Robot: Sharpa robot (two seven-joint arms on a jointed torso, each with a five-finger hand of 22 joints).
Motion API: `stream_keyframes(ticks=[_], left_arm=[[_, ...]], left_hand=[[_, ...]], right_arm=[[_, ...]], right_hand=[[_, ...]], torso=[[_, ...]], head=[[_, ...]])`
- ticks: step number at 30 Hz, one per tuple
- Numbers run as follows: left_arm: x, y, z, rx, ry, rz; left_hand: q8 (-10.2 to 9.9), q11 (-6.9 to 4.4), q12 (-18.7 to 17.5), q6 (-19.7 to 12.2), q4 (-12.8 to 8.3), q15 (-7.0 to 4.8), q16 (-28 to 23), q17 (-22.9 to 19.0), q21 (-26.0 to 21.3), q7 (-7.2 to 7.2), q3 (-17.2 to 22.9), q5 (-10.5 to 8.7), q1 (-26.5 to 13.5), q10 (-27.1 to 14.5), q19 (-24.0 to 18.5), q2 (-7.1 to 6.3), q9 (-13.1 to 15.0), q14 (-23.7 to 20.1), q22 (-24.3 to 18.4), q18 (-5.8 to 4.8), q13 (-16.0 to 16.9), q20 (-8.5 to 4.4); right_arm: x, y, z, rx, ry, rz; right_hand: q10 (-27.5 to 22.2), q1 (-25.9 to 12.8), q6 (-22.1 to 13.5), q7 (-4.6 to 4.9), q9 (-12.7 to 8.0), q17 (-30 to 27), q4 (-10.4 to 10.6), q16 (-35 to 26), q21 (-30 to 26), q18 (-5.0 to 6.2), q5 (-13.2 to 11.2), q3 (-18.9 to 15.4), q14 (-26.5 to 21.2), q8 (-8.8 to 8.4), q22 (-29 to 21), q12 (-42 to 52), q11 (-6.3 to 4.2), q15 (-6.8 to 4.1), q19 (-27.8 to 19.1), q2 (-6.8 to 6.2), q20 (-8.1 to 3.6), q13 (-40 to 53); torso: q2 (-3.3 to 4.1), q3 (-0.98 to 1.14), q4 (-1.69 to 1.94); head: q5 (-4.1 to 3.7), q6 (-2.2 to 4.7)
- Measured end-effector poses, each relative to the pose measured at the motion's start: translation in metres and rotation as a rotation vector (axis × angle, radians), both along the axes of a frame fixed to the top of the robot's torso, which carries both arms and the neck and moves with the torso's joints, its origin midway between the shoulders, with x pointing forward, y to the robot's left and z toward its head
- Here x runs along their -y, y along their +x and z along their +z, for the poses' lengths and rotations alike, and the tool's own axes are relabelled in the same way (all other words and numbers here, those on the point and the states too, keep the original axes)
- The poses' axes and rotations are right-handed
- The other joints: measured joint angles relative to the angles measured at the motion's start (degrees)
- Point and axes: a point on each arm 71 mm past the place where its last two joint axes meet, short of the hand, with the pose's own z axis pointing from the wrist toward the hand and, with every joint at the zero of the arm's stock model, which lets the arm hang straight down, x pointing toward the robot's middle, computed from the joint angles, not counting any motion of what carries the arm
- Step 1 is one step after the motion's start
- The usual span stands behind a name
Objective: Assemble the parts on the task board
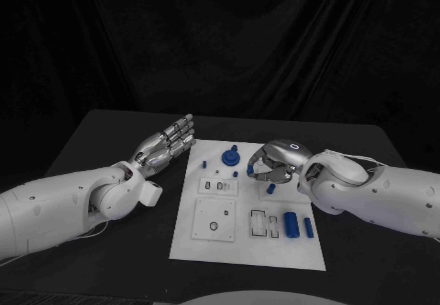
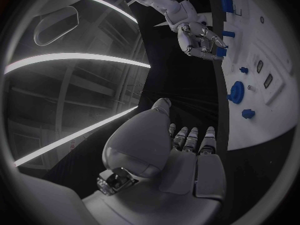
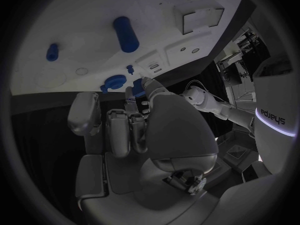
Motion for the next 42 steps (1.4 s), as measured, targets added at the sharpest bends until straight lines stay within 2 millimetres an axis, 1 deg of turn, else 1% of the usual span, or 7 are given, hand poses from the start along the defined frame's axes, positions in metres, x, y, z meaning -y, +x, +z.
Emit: stream_keyframes(ticks=[8,14,26,32,36,38,42], left_arm=[[0.002,0.000,0.000,-0.001,-0.001,-0.005],[0.002,0.000,0.000,-0.003,0.000,-0.006],[0.003,0.001,-0.001,-0.006,0.000,-0.010],[0.005,0.001,-0.001,-0.007,-0.001,-0.014],[0.006,0.001,-0.001,-0.007,-0.001,-0.016],[0.005,0.001,-0.001,-0.007,-0.001,-0.016],[0.006,0.002,-0.001,-0.008,-0.001,-0.017]], left_hand=[[0.0,0.00,0.0,0.0,0.0,0.00,0.0,0.0,0.0,0.00,0.0,0.00,0.0,0.0,0.0,0.00,0.0,0.0,0.0,0.00,0.0,0.00],[0.0,0.00,0.0,0.0,0.0,0.00,0.0,0.0,0.0,0.00,0.0,0.00,0.0,0.0,0.0,0.00,0.0,0.0,0.0,0.00,0.0,0.00],[0.0,0.00,0.0,0.0,0.0,0.00,0.0,0.0,0.0,0.00,0.0,0.00,0.0,0.0,0.0,0.00,0.0,0.0,0.0,0.00,0.0,0.00],[0.0,0.00,0.0,0.0,0.0,0.00,0.0,0.0,0.0,0.00,0.0,0.00,0.0,0.0,0.0,0.00,0.0,0.0,0.0,0.00,0.0,0.00],[0.0,0.00,0.0,0.0,0.0,0.00,0.0,0.0,0.0,0.03,0.0,0.00,0.0,0.0,0.0,0.00,0.0,0.0,0.0,0.00,0.0,0.00],[0.0,-0.01,0.0,0.2,0.0,0.00,0.0,0.0,0.0,0.21,0.0,0.00,0.0,0.0,0.0,0.00,0.0,0.0,0.0,0.00,0.0,0.00],[0.0,-0.01,0.0,0.2,0.0,0.00,0.0,0.0,0.0,0.21,0.0,0.00,0.0,0.0,0.0,0.00,0.0,0.0,0.0,0.00,0.0,0.00]], right_arm=[[-0.021,-0.001,-0.015,-0.044,-0.021,0.028],[-0.032,-0.001,-0.024,-0.066,-0.037,0.040],[-0.040,0.000,-0.032,-0.082,-0.057,0.052],[-0.043,0.002,-0.032,-0.082,-0.060,0.056],[-0.045,0.002,-0.032,-0.081,-0.063,0.059],[-0.046,0.002,-0.032,-0.080,-0.065,0.061],[-0.047,0.003,-0.033,-0.082,-0.073,0.061]], right_hand=[[0.0,0.2,-0.2,0.17,0.0,0.0,-0.1,0.0,-0.3,0.00,0.2,0.1,0.0,-0.12,0.0,0.0,0.00,0.00,0.0,0.22,0.00,0.0],[0.2,0.4,-0.3,0.27,0.0,0.0,-0.2,0.0,-0.3,0.00,0.4,0.2,0.0,-0.27,0.0,0.0,0.21,0.00,0.0,-0.01,0.00,0.0],[0.2,0.4,-0.4,0.37,0.1,0.0,-0.3,0.0,-0.3,0.00,0.4,0.3,0.0,-0.40,0.0,0.0,0.21,0.00,0.0,-0.01,0.00,0.0],[0.2,0.4,-0.7,0.69,0.1,0.0,-0.4,0.0,-0.5,0.00,0.4,0.4,-0.1,-0.73,0.0,0.0,0.23,0.11,0.0,-0.01,0.00,0.0],[0.2,0.4,-1.0,0.94,0.2,0.0,-0.6,0.0,-0.7,0.00,0.4,0.5,0.0,-1.06,0.0,0.0,0.64,0.38,0.0,-0.01,0.00,0.0],[0.2,0.4,-1.6,1.00,0.2,0.0,-0.7,-0.2,-0.9,0.00,-0.5,0.6,0.0,-1.46,0.0,0.0,0.63,0.38,0.0,-0.01,0.00,0.0],[0.0,0.4,-2.4,1.22,0.2,0.0,-1.3,-0.2,-1.6,0.00,-4.7,0.3,0.1,-2.27,0.0,0.0,0.85,0.48,-0.1,-0.03,0.31,0.0]], torso=[[-0.01,0.01,0.01],[-0.03,0.01,0.01],[-0.03,0.02,0.01],[-0.03,0.02,0.08],[-0.01,0.03,0.16],[-0.01,0.03,0.17],[0.00,0.02,0.18]], head=[[-0.16,-0.55],[-0.29,-0.68],[0.02,-0.80],[-0.24,-0.84],[-0.32,-0.84],[-0.32,-0.84],[-0.23,-0.85]])
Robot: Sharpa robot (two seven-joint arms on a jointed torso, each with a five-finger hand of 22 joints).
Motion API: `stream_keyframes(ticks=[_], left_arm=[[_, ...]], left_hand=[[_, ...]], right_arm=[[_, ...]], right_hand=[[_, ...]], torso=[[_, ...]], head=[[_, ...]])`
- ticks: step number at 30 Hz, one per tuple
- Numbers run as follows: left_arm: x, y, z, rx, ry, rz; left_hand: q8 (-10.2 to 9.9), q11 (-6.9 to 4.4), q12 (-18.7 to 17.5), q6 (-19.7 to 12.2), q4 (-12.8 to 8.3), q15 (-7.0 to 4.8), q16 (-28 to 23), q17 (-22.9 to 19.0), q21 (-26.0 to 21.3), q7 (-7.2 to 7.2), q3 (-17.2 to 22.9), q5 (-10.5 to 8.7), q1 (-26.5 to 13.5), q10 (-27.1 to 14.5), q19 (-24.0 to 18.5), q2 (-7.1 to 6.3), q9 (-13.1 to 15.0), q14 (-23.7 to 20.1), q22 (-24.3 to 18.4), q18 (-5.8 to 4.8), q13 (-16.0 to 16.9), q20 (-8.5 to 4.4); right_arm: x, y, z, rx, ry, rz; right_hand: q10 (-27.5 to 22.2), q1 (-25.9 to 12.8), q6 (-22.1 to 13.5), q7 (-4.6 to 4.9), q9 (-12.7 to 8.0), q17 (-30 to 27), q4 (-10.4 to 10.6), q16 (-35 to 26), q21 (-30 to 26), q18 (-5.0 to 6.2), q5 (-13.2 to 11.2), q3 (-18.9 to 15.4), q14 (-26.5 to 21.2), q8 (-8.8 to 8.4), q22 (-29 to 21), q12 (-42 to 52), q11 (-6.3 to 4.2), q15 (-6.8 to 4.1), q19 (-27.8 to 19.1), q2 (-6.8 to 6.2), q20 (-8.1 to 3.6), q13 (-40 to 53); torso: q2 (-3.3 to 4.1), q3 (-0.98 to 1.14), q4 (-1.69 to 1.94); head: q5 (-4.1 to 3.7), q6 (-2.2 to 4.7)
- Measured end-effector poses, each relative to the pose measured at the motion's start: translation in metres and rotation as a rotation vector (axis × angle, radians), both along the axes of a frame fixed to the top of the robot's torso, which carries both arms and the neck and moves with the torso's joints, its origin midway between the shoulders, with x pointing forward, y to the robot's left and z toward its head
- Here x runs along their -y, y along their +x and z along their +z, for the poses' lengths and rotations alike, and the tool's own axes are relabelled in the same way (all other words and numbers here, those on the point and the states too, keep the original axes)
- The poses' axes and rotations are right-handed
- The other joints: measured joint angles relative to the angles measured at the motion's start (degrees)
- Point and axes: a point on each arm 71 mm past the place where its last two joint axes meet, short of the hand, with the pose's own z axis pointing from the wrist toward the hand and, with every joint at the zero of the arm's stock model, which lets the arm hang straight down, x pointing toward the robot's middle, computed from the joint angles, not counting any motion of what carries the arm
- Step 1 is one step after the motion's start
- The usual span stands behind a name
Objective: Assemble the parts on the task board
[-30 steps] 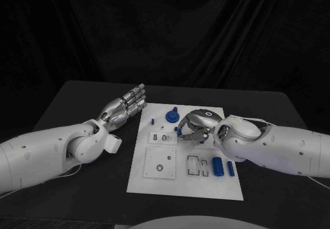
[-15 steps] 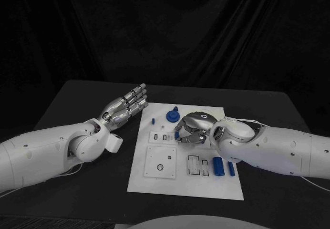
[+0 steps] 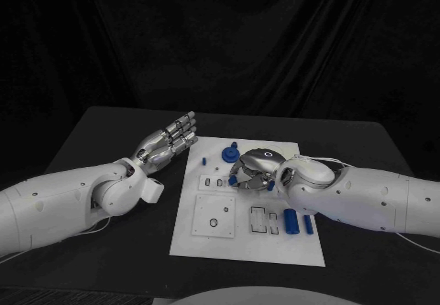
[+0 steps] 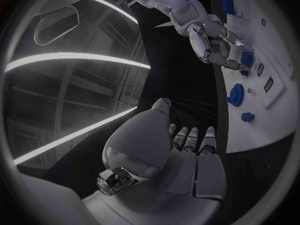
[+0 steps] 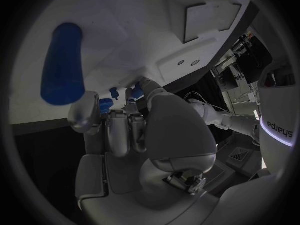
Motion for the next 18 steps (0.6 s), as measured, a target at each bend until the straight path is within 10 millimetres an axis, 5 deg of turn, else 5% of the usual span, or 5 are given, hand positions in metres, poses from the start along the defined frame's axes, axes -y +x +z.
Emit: stream_keyframes(ticks=[10,15,18], left_arm=[[0.0007,0.0002,-0.0002,-0.001,-0.001,-0.003],[0.0008,0.0002,-0.0003,-0.002,-0.001,-0.004],[0.0008,0.0003,-0.0004,-0.002,0.000,-0.004]], left_hand=[[0.0,0.00,0.0,0.0,0.0,0.00,0.0,0.0,0.0,0.00,0.0,0.00,0.0,0.0,0.0,0.00,0.0,0.0,0.0,0.00,0.0,0.00],[0.0,0.00,0.0,0.0,0.0,0.00,0.0,0.0,0.0,0.00,0.0,0.00,0.0,0.0,0.0,0.00,0.0,0.0,0.0,0.00,0.0,0.00],[0.0,0.00,0.0,0.0,0.0,0.00,0.0,0.0,0.0,0.00,0.0,0.00,0.0,0.0,0.0,0.00,0.0,0.0,0.0,0.00,0.0,0.00]], right_arm=[[-0.0015,0.0002,-0.0002,0.001,-0.008,0.001],[-0.0016,-0.0002,-0.0013,0.002,-0.017,0.002],[-0.0019,-0.0004,-0.0011,0.005,-0.019,0.004]], right_hand=[[0.0,-1.4,-2.8,0.48,0.2,0.0,-0.6,-0.4,-0.8,0.00,-6.4,-1.3,-0.1,-1.70,0.0,0.0,0.40,0.31,-0.1,-1.41,0.32,0.0],[0.0,-1.5,-3.2,0.47,0.1,0.0,-0.6,-0.4,-1.1,0.00,-7.0,-1.3,-0.1,-1.82,0.0,0.0,0.40,0.31,-0.1,-1.50,0.32,0.0],[0.0,-1.0,-2.3,0.02,0.4,0.0,-0.9,-0.4,-1.1,0.00,-5.4,-1.0,-0.1,-1.24,0.0,0.0,0.40,0.31,-0.1,-1.03,0.32,0.0]], torso=[[0.03,0.01,0.02],[0.02,0.03,0.02],[0.00,0.04,-0.01]], head=[[-0.16,0.08],[-0.20,0.12],[-0.04,-0.02]])
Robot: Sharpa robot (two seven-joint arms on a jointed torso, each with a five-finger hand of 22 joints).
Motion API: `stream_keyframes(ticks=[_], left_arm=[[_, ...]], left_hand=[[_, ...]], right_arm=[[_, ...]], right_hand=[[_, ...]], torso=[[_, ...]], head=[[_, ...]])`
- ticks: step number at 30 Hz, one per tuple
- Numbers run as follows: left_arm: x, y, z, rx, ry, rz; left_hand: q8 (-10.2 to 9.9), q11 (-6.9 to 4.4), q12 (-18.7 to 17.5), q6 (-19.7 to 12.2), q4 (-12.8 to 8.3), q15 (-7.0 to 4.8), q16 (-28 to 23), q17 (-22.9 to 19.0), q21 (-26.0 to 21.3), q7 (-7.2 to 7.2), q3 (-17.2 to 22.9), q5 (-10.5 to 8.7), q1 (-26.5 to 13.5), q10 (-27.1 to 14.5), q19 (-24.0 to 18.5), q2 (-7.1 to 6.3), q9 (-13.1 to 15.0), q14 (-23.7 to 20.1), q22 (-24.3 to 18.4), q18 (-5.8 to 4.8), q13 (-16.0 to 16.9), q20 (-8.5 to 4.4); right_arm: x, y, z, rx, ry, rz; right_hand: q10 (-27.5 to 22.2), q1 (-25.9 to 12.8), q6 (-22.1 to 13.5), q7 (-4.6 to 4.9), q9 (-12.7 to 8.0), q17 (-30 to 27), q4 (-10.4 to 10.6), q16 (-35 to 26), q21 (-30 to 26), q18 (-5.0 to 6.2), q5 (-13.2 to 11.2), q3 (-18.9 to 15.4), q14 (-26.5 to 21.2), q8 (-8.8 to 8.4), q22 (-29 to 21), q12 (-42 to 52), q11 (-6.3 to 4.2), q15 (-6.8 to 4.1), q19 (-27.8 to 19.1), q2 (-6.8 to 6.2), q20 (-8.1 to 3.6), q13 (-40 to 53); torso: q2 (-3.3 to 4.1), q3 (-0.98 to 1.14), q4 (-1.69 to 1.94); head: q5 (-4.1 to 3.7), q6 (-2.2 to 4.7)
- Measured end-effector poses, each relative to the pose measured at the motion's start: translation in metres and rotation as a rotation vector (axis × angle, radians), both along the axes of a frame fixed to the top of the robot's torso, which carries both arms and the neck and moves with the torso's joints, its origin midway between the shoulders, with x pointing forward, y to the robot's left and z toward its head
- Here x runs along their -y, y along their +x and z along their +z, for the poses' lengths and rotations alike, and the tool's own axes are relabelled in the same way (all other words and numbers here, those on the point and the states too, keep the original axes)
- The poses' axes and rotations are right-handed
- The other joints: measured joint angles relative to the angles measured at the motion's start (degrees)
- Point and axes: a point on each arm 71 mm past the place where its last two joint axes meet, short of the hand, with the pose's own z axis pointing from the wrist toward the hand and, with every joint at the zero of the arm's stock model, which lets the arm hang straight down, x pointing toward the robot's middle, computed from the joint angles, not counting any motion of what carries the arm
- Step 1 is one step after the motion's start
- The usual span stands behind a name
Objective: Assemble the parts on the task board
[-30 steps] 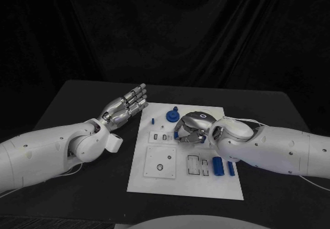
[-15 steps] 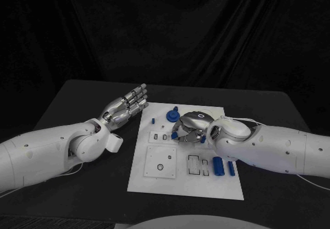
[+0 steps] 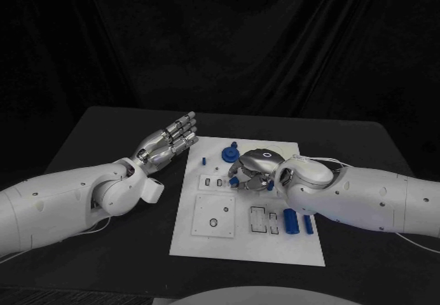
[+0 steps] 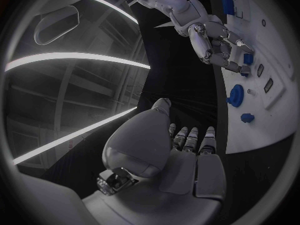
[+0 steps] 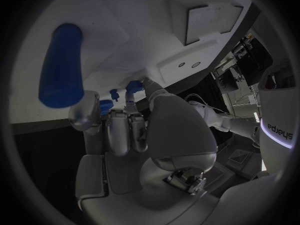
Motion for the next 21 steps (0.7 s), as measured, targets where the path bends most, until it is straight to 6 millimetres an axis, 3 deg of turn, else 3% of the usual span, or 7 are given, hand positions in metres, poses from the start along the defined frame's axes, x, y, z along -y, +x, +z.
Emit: stream_keyframes(ticks=[3,6,13,21], left_arm=[[0.0001,0.0000,-0.0001,0.000,0.000,-0.001],[0.0002,0.0000,-0.0001,-0.001,0.000,-0.001],[-0.0001,0.0000,-0.0002,-0.001,0.000,-0.001],[-0.0008,-0.0001,-0.0004,-0.002,0.001,0.000]], left_hand=[[0.0,0.00,0.0,0.0,0.0,0.00,0.0,0.0,0.0,0.00,0.0,0.00,0.0,0.0,0.0,0.00,0.0,0.0,0.0,0.00,0.0,0.00],[0.0,0.00,0.0,0.0,0.0,0.00,0.0,0.0,0.0,0.00,0.0,0.00,0.0,0.0,0.0,0.00,0.0,0.0,0.0,0.00,0.0,0.00],[0.0,0.00,0.0,0.0,0.0,0.00,0.0,0.0,0.0,0.00,0.0,0.00,0.0,0.0,0.0,0.00,0.0,0.0,0.0,0.00,0.0,0.00],[0.0,0.00,0.0,0.0,0.0,0.00,0.0,0.0,0.0,0.00,0.0,0.00,0.0,0.0,0.0,0.00,0.0,0.0,0.0,-0.01,0.0,0.00]], right_arm=[[-0.0006,0.0003,0.0008,0.005,0.000,0.002],[-0.0003,0.0004,0.0006,0.007,-0.003,0.002],[0.0030,-0.0001,-0.0002,0.009,-0.006,0.001],[0.0069,-0.0003,-0.0006,0.013,-0.004,0.002]], right_hand=[[0.0,0.4,2.3,-0.11,0.0,0.0,-0.5,0.0,0.0,0.00,1.7,0.0,0.0,1.34,0.0,0.0,0.00,0.00,0.0,0.42,0.00,0.0],[0.0,0.4,2.6,0.07,1.2,0.0,-0.5,0.0,0.0,0.00,0.9,-0.3,0.0,1.86,0.0,0.0,0.00,0.00,0.0,0.44,0.00,0.0],[0.0,-0.2,-1.4,0.26,0.7,0.0,0.0,0.0,-0.3,0.01,-2.1,-1.1,0.0,-0.21,0.0,0.0,0.00,0.00,0.2,-0.23,0.20,0.0],[0.0,-0.5,-2.8,0.02,0.1,0.0,0.3,0.0,-0.5,0.00,-3.5,-1.4,0.0,-0.43,0.0,0.0,0.00,0.00,0.2,-0.47,0.20,0.0]], torso=[[-0.01,0.00,-0.05],[-0.02,-0.01,-0.09],[-0.01,-0.01,-0.05],[0.02,-0.01,0.02]], head=[[0.08,-0.11],[0.13,-0.13],[0.07,-0.07],[-0.07,0.35]])
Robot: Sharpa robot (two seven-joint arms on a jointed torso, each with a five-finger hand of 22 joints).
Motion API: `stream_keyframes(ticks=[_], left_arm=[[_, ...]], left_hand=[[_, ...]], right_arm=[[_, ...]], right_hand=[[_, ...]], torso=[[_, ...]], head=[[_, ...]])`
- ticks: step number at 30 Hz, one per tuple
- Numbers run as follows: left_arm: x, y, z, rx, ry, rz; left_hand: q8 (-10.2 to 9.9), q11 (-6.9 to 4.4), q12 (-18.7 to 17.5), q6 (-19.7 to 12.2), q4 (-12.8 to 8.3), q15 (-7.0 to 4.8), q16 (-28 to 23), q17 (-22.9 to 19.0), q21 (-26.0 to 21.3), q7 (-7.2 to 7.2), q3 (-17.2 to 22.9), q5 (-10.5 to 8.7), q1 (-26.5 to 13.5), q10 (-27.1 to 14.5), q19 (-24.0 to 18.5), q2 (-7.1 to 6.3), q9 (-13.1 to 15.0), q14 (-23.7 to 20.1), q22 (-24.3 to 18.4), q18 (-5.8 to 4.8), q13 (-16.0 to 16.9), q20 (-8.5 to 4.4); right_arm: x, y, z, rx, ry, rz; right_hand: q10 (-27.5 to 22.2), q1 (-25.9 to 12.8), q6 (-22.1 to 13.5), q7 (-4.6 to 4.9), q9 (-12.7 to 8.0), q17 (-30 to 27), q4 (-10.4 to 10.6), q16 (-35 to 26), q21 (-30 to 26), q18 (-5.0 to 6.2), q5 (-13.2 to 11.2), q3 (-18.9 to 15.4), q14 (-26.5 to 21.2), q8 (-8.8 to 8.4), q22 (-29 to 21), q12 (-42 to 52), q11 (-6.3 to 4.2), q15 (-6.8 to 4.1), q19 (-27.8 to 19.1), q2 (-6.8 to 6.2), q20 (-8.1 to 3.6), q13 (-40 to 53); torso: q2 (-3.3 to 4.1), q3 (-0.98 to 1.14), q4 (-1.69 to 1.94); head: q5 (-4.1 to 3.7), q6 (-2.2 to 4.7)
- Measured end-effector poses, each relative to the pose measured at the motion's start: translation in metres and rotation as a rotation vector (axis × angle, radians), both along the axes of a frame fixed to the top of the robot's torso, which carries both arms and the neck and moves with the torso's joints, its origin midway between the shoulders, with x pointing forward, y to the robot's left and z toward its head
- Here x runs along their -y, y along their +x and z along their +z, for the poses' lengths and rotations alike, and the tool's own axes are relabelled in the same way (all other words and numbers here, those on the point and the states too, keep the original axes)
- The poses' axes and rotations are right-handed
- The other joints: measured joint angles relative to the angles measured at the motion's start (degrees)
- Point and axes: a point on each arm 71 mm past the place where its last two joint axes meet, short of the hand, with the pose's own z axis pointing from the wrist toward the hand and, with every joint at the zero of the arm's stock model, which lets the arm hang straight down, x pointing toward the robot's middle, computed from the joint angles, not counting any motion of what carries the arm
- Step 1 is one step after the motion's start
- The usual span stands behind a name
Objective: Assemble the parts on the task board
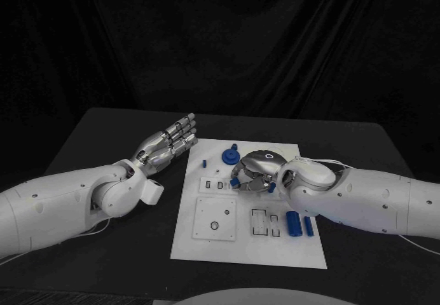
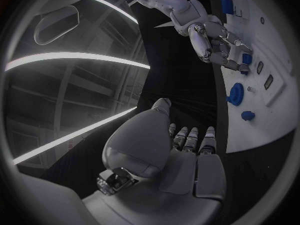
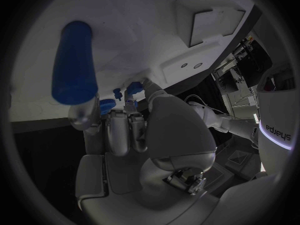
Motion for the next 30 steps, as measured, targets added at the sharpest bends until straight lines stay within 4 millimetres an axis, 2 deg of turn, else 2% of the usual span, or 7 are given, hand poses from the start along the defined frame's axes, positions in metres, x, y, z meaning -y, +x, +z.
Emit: stream_keyframes(ticks=[3,7,20,25,27,28,30], left_arm=[[0.000,0.000,0.000,0.000,0.000,0.000],[0.000,0.000,0.000,-0.001,0.000,0.000],[0.000,0.000,0.000,-0.002,0.001,0.000],[-0.001,0.000,0.000,-0.002,0.001,0.001],[0.000,0.000,0.000,-0.002,0.001,0.000],[0.000,0.000,0.000,-0.002,0.001,0.000],[0.000,0.000,0.000,-0.002,0.001,0.000]], left_hand=[[0.0,0.00,0.0,0.0,-0.1,0.00,0.0,0.0,0.0,0.43,0.1,0.00,0.0,0.0,0.0,0.00,0.0,0.0,0.0,0.00,0.0,0.00],[0.0,0.00,0.0,0.0,-0.2,0.00,0.0,0.0,0.0,0.43,0.2,0.00,0.0,0.0,0.0,0.00,0.0,0.0,0.0,0.00,0.0,0.00],[0.0,0.00,0.0,0.0,-0.2,0.00,0.0,0.0,0.0,0.43,0.2,0.00,0.0,0.0,0.0,0.00,0.0,0.0,0.0,0.01,0.0,0.00],[0.0,0.00,0.0,0.0,-0.2,0.00,0.0,0.0,0.0,0.43,0.2,0.00,0.0,0.0,0.0,0.00,0.0,0.0,0.0,0.01,0.0,0.00],[0.0,0.00,0.0,0.0,-0.2,0.00,0.0,0.0,0.0,0.42,0.2,0.00,0.0,0.0,0.0,0.00,0.0,0.0,0.0,0.01,0.0,0.00],[0.0,0.00,0.0,0.0,-0.2,0.00,0.0,0.0,0.0,0.42,0.2,0.00,0.0,0.0,0.0,0.00,0.0,0.0,0.0,0.01,0.0,0.00],[0.0,0.00,0.0,0.0,-0.2,0.00,0.0,0.0,0.0,0.42,0.2,0.00,0.0,0.0,0.0,0.00,0.0,0.0,0.0,0.00,0.0,0.00]], right_arm=[[0.001,0.000,0.000,0.002,0.002,0.002],[0.002,-0.001,-0.001,0.003,0.004,0.005],[0.016,-0.007,0.002,0.008,0.016,0.000],[0.020,-0.007,0.005,0.010,0.014,-0.005],[0.021,-0.007,0.004,0.008,0.012,-0.005],[0.021,-0.007,0.004,0.007,0.011,-0.005],[0.022,-0.007,0.004,0.004,0.008,-0.005]], right_hand=[[0.0,-0.1,-0.1,-0.08,0.0,0.0,0.1,0.0,0.0,0.00,-0.2,-0.1,0.0,0.00,0.0,0.0,0.00,0.00,0.0,-0.06,0.00,0.0],[0.0,-0.3,-1.7,-0.19,-0.5,0.0,0.6,0.0,-0.2,0.00,-1.9,-0.6,0.0,0.00,0.0,0.0,0.00,0.00,0.0,-0.29,0.00,0.0],[0.0,-0.3,-1.8,-0.18,-0.7,0.0,0.6,0.0,-0.3,0.00,-1.9,-0.6,0.0,0.00,0.0,0.0,0.00,0.00,0.0,-0.29,0.00,0.0],[0.0,-0.2,-1.8,-0.18,-0.8,0.0,0.6,0.0,-0.3,0.00,-0.5,-0.6,0.0,0.00,0.0,0.0,0.00,0.00,0.0,-0.25,0.00,0.0],[0.0,0.2,-1.8,-0.18,-1.0,0.0,0.5,0.0,-0.3,0.00,0.4,-0.5,0.0,0.00,0.0,0.0,0.00,0.00,0.0,0.19,0.00,0.0],[0.0,1.5,-1.8,-0.18,-1.2,0.0,0.0,-0.1,-0.6,0.00,2.6,0.0,0.0,0.00,0.0,0.0,0.00,0.00,0.0,0.37,0.00,0.0],[0.0,2.2,-1.8,-0.18,-1.4,0.0,-0.5,-0.2,-0.8,0.00,4.8,0.5,0.0,0.00,0.0,0.0,0.00,0.00,0.0,0.64,0.00,0.0]], torso=[[-0.01,0.00,-0.01],[-0.02,0.01,-0.08],[-0.13,0.04,-0.15],[-0.14,0.04,-0.12],[-0.14,0.03,-0.08],[-0.14,0.03,-0.07],[-0.14,0.02,-0.04]], head=[[0.00,0.01],[0.15,-0.12],[0.40,0.18],[0.23,-0.01],[0.23,-0.07],[0.23,-0.08],[0.24,-0.10]])
